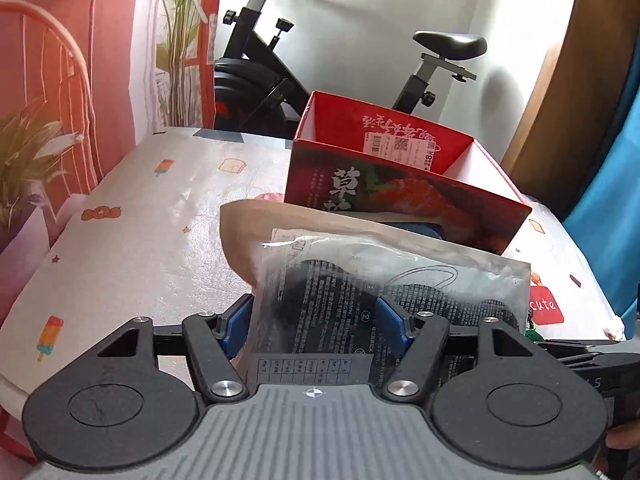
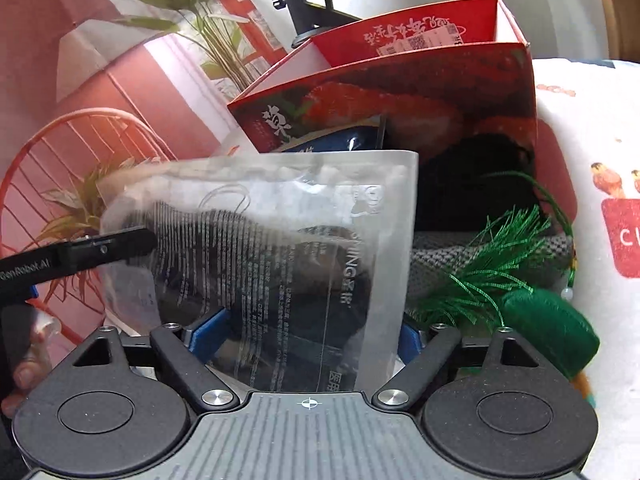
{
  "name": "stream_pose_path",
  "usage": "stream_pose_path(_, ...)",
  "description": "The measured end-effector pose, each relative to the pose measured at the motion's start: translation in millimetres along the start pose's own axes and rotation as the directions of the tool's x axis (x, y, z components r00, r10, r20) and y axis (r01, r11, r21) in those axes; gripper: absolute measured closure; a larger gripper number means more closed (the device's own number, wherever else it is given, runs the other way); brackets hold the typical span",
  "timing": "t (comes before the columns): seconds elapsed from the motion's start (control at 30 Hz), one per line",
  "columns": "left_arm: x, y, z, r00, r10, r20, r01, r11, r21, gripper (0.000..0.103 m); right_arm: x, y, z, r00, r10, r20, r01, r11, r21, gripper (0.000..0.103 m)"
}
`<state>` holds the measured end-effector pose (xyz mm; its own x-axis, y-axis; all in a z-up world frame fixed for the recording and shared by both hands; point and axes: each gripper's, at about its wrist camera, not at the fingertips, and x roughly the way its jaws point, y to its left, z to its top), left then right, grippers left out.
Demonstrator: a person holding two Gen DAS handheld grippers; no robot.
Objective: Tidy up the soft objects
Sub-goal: 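Carry the clear plastic bag with the left gripper over the red box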
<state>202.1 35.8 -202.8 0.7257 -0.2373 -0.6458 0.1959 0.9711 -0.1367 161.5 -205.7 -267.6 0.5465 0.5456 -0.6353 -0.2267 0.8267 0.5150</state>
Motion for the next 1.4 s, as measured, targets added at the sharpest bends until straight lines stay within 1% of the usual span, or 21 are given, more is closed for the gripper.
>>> stream_pose_path(0.03, 1.6, 3.4, -0.8, 1.0, 0.007, -0.005, -0.007, 1.0, -0.015, 0.04, -1.3, -0.2, 2.8, 1.0, -0.006, 0.007, 0.006, 1.0, -0.006, 0.028)
stream_pose_path(0.1, 5.5, 9.5, -1.7, 1.0, 0.015, -0.012, -0.016, 0.999, -0.039, 0.043, -5.9, -1.7, 8.6, 1.0, -0.015, 0.028, 0.015, 1.0, -0.019, 0.03)
stream_pose_path(0.17, 8.9, 14.3, -1.6, 1.0, 0.006, -0.016, -0.007, 0.998, -0.06, 0.043, -10.5, -2.7, 14.5, 0.998, -0.029, 0.048, 0.031, 0.999, -0.038, 0.036)
stream_pose_path(0.27, 14.5, 16.8, -3.0, 1.0, -0.012, -0.011, 0.012, 0.997, -0.073, 0.043, -13.2, -5.9, 22.0, 0.997, -0.053, 0.063, 0.057, 0.997, -0.057, 0.039)
stream_pose_path(0.5, 30.9, 17.1, -11.8, 0.998, -0.053, -0.035, 0.049, 0.995, -0.092, 0.043, -10.6, -5.2, 22.6, 0.991, -0.117, 0.063, 0.125, 0.983, -0.135, 0.042)
stream_pose_path(0.63, 31.5, 15.1, -9.7, 0.998, -0.043, -0.037, 0.04, 0.997, -0.072, 0.043, -10.5, -0.6, 24.7, 0.991, -0.118, 0.065, 0.126, 0.982, -0.143, 0.043)
stream_pose_path(0.73, 27.2, 11.4, -3.0, 0.999, -0.028, -0.015, 0.028, 0.999, -0.042, 0.043, -15.3, 5.7, 31.3, 0.99, -0.114, 0.085, 0.126, 0.979, -0.159, 0.043)
stream_pose_path(0.93, 17.7, 5.0, 20.1, 0.999, -0.012, 0.047, 0.012, 1.0, 0.006, 0.043, -28.1, 21.2, 58.0, 0.983, -0.115, 0.141, 0.143, 0.968, -0.207, 0.043)
stream_pose_path(1.1, 10.9, 2.5, 50.5, 0.994, -0.032, 0.103, 0.033, 0.999, -0.01, 0.043, -43.0, 31.9, 85.3, 0.973, -0.107, 0.203, 0.157, 0.956, -0.247, 0.043)
stream_pose_path(1.23, 6.9, -5.0, 72.0, 0.988, -0.039, 0.149, 0.038, 0.999, 0.012, 0.043, -49.8, 33.3, 106.9, 0.968, -0.099, 0.232, 0.16, 0.952, -0.261, 0.044)
stream_pose_path(1.4, 13.1, -11.9, 99.2, 0.984, -0.052, 0.172, 0.05, 0.999, 0.02, 0.043, -56.3, 33.0, 133.3, 0.954, -0.108, 0.278, 0.188, 0.942, -0.278, 0.045)
